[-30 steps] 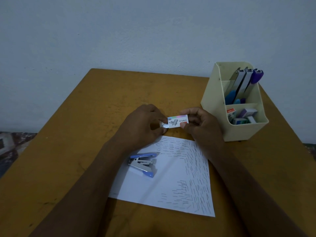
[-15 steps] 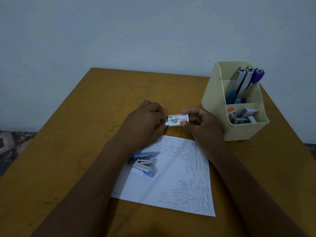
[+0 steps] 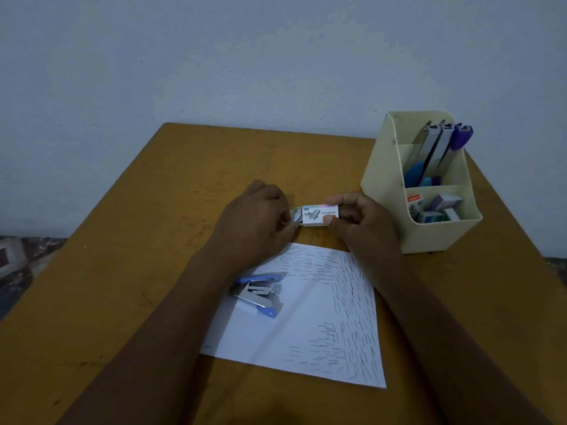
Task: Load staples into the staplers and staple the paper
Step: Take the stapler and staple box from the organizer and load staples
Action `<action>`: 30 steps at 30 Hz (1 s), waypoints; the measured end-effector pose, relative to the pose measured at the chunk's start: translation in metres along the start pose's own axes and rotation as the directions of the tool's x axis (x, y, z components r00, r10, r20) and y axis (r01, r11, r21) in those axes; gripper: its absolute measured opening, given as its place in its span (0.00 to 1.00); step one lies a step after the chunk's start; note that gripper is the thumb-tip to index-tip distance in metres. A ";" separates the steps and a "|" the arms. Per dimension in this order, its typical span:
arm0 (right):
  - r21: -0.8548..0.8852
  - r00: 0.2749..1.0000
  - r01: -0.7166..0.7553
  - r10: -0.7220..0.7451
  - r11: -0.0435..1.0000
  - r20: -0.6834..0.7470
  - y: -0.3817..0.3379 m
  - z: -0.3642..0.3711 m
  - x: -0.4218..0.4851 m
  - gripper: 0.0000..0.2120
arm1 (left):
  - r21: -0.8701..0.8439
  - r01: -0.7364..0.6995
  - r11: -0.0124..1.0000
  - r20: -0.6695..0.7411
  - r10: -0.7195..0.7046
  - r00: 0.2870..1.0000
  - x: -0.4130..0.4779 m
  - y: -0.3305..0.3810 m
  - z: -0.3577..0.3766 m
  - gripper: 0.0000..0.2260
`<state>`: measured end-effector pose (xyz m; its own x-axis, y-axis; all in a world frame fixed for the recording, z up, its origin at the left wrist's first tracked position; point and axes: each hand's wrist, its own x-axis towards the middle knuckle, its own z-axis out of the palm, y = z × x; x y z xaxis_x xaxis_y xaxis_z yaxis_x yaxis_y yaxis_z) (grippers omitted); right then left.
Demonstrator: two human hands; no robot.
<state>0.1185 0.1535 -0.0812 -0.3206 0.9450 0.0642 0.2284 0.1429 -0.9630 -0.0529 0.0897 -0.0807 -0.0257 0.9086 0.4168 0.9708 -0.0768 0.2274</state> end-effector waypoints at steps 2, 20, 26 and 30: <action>0.007 1.000 -0.003 0.003 1.000 -0.005 0.000 0.000 0.000 0.12 | 0.009 0.004 1.000 0.002 -0.004 1.000 0.000 -0.001 0.000 0.10; -0.012 1.000 0.009 -0.008 1.000 0.019 0.000 0.000 0.002 0.11 | -0.067 0.039 0.997 0.010 -0.038 0.999 -0.001 -0.002 0.000 0.12; -0.014 0.999 0.002 -0.002 1.000 0.032 0.000 0.000 0.001 0.12 | -0.056 0.003 0.998 0.024 -0.002 1.000 -0.002 -0.006 0.002 0.16; -0.006 0.999 -0.004 0.004 1.000 0.038 -0.001 -0.001 0.000 0.12 | -0.074 -0.011 0.997 0.023 0.012 1.000 -0.001 -0.006 0.002 0.16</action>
<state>0.1188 0.1539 -0.0802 -0.3540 0.9339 0.0502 0.2354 0.1409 -0.9616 -0.0584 0.0896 -0.0844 -0.0081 0.9170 0.3989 0.9505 -0.1168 0.2878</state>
